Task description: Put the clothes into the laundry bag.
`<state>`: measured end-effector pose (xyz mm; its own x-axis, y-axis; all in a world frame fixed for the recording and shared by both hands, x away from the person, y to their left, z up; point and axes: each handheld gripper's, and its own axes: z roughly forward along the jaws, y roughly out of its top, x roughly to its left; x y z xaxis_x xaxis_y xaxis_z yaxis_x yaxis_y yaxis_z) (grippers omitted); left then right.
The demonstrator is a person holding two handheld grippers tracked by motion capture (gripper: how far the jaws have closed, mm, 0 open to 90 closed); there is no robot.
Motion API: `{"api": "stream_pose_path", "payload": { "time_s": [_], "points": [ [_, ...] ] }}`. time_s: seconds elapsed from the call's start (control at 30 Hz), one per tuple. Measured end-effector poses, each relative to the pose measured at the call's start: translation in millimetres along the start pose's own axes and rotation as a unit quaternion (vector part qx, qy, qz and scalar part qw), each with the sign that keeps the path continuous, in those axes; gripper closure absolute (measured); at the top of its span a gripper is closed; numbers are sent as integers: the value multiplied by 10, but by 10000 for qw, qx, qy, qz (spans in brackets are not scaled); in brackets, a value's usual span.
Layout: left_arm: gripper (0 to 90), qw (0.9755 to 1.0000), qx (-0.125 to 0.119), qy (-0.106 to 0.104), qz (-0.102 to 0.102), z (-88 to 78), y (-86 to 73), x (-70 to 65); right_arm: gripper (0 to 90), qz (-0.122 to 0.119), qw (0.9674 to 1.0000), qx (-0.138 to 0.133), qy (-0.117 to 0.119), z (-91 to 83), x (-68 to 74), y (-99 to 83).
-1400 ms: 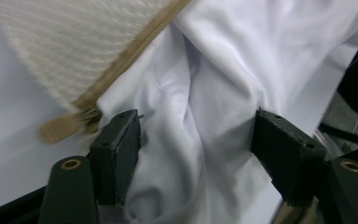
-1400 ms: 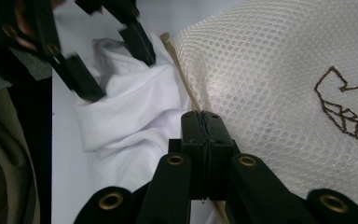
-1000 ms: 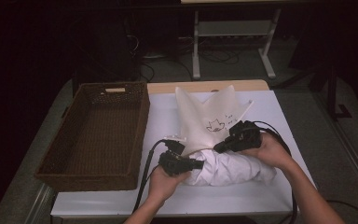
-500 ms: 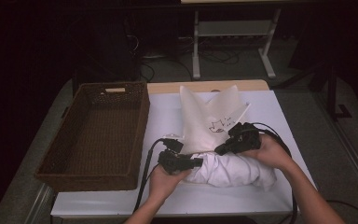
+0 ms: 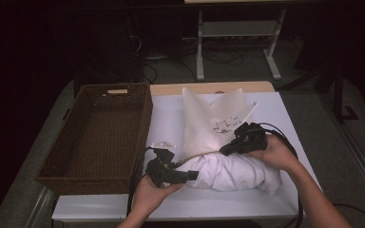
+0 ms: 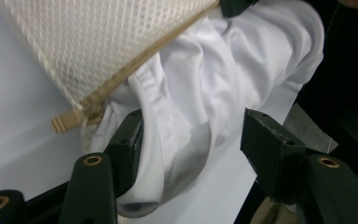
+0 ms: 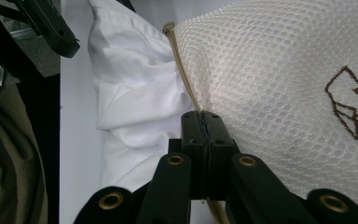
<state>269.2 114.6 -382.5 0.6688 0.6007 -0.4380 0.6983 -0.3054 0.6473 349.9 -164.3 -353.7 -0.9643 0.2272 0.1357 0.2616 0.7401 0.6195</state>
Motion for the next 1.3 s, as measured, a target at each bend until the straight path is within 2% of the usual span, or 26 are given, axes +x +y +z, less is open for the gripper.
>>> {"api": "stream_pose_path", "payload": {
  "time_s": [0.07,0.17,0.33,0.4,0.53,0.57,0.6,0.63,0.67,0.7,0.73,0.77,0.8,0.83,0.87,0.9,0.93,0.97,1.0,1.03,1.07,1.1,1.17,1.2,1.27,1.3],
  "points": [
    [426,10000,-6,30,-22,14,15,7,888,-3,10000,10,-2,3,-5,5],
    [418,9999,-104,-56,-102,40,98,9,887,-12,10000,55,3,32,-13,1],
    [405,9999,-89,38,-91,72,208,30,887,19,10000,85,26,52,-23,10],
    [403,9999,-106,62,-114,40,270,56,887,-3,10000,99,12,64,-20,12],
    [385,9999,-36,132,-83,-42,256,58,886,-3,10000,81,17,48,-26,5],
    [377,9997,107,195,-53,-93,206,63,886,11,10000,52,15,37,-27,1],
    [365,9997,107,195,-53,-93,206,63,886,11,10000,52,15,37,-27,1],
    [355,9994,293,194,-61,-121,133,81,886,3,10000,41,5,33,-27,3],
    [347,9994,293,194,-61,-121,133,81,886,10,10000,37,1,35,-24,5],
    [340,9987,457,198,-64,-110,51,97,886,-2,10000,36,-2,37,-22,8],
    [340,9987,457,198,-64,-110,51,97,886,-2,10000,36,-2,37,-22,8],
    [343,9983,550,175,-58,-85,13,103,886,-4,10000,34,6,47,-15,18],
    [345,9967,795,116,-61,10,-48,111,886,-30,10000,46,3,51,-12,26],
    [361,9967,795,116,-61,10,-48,111,886,-30,10000,46,3,51,-12,26],
    [412,9960,884,132,-34,70,-72,108,886,-33,10000,64,-1,58,2,40],
    [412,9952,966,132,24,135,-90,107,886,-33,10000,64,-1,58,2,40],
    [479,9944,1045,109,78,204,-100,109,886,-50,10000,62,1,64,6,46],
    [627,9944,1057,64,49,348,-102,123,885,-72,9999,72,6,71,14,58],
    [692,9944,1057,64,49,348,-102,123,885,-72,9999,72,6,71,14,58],
    [750,9949,1005,50,103,482,-89,122,886,-77,9999,72,8,75,18,61],
    [789,9949,1005,50,103,482,-89,122,886,-77,9999,72,8,75,18,61],
    [817,9963,856,-45,28,565,-66,117,886,-89,9999,52,9,73,17,57],
    [838,9975,659,-249,-105,600,-35,97,886,-85,10000,22,21,55,15,52],
    [841,9975,659,-249,-105,600,-35,97,887,-93,10000,6,17,43,18,49],
    [844,9987,325,-362,-162,601,56,33,887,-103,9999,-27,51,17,32,45],
    [845,9987,325,-362,-162,601,56,33,887,-103,9999,-27,51,17,32,45]
  ]
}}
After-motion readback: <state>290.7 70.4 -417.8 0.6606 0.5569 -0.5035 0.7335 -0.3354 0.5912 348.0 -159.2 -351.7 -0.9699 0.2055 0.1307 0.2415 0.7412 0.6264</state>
